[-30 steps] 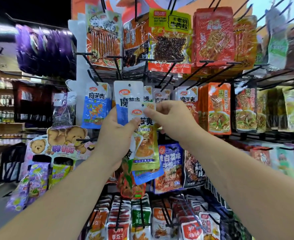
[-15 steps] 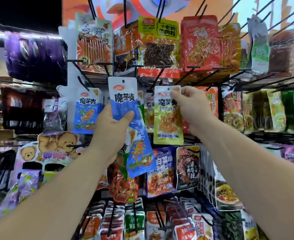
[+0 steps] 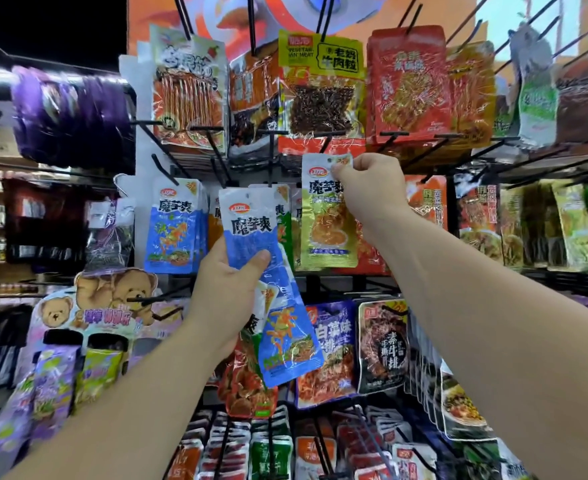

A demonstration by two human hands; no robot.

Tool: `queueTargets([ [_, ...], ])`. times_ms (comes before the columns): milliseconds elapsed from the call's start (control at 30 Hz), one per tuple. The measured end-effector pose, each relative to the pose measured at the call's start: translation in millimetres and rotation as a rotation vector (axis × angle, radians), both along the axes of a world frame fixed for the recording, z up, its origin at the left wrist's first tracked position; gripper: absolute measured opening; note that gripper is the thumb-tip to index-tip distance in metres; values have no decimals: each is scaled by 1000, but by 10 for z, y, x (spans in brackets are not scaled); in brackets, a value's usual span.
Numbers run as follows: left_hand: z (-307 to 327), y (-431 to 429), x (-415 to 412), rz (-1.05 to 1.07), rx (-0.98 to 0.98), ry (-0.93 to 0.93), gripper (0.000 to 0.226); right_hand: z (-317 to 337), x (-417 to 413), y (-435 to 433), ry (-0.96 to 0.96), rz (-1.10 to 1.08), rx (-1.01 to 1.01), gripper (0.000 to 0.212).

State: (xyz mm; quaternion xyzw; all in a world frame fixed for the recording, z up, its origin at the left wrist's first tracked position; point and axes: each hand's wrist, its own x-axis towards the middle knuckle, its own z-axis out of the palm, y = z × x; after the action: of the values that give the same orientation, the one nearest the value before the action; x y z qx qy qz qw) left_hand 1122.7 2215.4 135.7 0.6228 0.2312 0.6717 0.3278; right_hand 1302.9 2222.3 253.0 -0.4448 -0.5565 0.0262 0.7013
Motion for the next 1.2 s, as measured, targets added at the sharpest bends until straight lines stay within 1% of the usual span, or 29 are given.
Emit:
queueTargets([
  [133, -8, -78, -3, -18, 12, -35, 39, -14, -8, 44, -38, -8, 7, 47],
  [233, -45, -40, 8, -21, 21, -51, 38, -25, -2, 103, -51, -27, -15, 48],
  [300, -47, -33, 7, -10, 33, -51, 37, -21, 12, 147, -98, -66, -41, 42],
  [367, -66, 29, -19, 11, 43, -59, 35, -30, 24, 173, -200, -161, -66, 26],
  [400, -65, 42, -22, 25, 52, -59, 32, -54, 26, 180, -249, -207, -64, 25],
  [467, -63, 54, -29, 48, 56, -56, 25, -143, 30, 163, -338, -281, 13, 39],
  [567, -62, 54, -40, 47, 50, -62, 25, -338, 72, 185, -560, -364, 173, 56],
  [633, -59, 59, -43, 55, 49, -50, 24, -435, 157, 241, -730, -458, 178, 63],
  [700, -48, 66, -35, 63, 43, -51, 24, -503, 229, 255, -925, -632, 135, 70],
  [733, -44, 73, -30, 61, 39, -55, 24, -529, 251, 243, -1001, -681, 117, 74],
  [800, -39, 73, -21, 55, 35, -70, 24, -558, 270, 222, -1119, -714, 77, 78],
  [867, -42, 76, -14, 57, 46, -74, 24, -558, 278, 224, -1230, -740, 9, 76],
  [1000, -38, 77, -18, 53, 69, -61, 25, -483, 234, 279, -1358, -808, -150, 72],
  [1200, -36, 77, -61, -1, 34, -81, 25, -380, 152, 389, -1539, -918, -384, 73],
])
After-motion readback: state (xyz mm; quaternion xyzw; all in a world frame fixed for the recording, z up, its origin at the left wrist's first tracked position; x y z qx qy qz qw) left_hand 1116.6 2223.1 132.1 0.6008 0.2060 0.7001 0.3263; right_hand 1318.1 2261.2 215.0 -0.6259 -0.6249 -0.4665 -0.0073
